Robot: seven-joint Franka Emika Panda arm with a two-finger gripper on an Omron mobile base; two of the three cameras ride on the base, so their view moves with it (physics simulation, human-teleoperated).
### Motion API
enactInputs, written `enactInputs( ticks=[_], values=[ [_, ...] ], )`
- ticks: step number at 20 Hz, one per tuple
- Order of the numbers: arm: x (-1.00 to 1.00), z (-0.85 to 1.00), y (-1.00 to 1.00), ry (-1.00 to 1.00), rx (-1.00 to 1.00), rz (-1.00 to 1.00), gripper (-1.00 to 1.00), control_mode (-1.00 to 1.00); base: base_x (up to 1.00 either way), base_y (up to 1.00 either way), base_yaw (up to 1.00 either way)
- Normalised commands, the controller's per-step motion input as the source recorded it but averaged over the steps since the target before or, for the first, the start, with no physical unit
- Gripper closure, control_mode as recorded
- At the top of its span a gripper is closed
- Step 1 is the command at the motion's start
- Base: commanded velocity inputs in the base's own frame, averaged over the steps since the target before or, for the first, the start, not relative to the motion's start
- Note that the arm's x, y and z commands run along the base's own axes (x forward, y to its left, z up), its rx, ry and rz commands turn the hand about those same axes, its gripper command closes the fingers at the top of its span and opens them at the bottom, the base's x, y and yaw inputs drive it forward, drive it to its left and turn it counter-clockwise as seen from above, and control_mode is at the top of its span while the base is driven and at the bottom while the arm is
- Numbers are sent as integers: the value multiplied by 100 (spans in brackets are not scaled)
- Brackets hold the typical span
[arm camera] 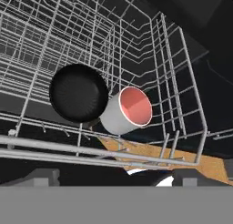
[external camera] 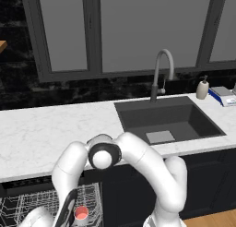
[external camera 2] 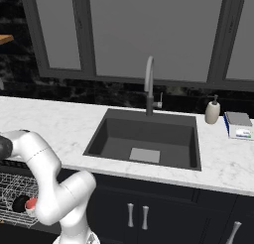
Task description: Pick up the cup and bowl from the counter, place them in the dishwasher, and close the dishwasher door.
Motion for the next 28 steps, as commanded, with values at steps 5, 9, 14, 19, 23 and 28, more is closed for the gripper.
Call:
enactInputs(
  ticks=[5, 9, 14, 19, 23, 28],
  values=[
    [28, -90, 0, 26, 0, -2, -100, -100, 0, 0, 0],
    [6, -98, 0, 11, 0, -4, -100, -100, 0, 0, 0],
    [20, 27, 0, -37, -7, -2, -100, -100, 0, 0, 0],
    [-58, 84, 5, -23, -5, 0, -100, -100, 0, 0, 0],
    [-100, 96, 9, 5, 5, 0, -100, -100, 0, 0, 0],
    [-94, 100, 0, 13, 10, 0, -100, -100, 0, 0, 0]
  ],
)
